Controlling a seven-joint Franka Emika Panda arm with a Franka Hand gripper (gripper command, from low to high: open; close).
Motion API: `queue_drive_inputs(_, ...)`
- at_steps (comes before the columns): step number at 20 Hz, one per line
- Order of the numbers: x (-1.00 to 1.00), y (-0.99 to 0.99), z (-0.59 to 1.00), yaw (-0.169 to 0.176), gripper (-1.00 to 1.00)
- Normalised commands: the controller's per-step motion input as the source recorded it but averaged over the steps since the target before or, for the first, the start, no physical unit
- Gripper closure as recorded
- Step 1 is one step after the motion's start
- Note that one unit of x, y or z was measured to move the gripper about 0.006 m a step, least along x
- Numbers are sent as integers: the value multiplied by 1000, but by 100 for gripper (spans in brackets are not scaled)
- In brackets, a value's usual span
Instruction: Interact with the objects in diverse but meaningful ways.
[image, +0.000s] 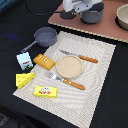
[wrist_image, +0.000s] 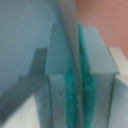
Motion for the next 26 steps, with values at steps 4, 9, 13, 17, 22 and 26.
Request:
queue_drive_inputs(4,-344,0,410,0,100)
queue_drive_inputs(9,-435,0,165,0,100)
queue_drive_inputs(13,-567,0,0,0,100)
queue_drive_inputs(17,-617,-22,0,0,100)
queue_drive_inputs(22,-629,-43,0,0,100)
queue_drive_inputs(26,-629,-37,0,0,100)
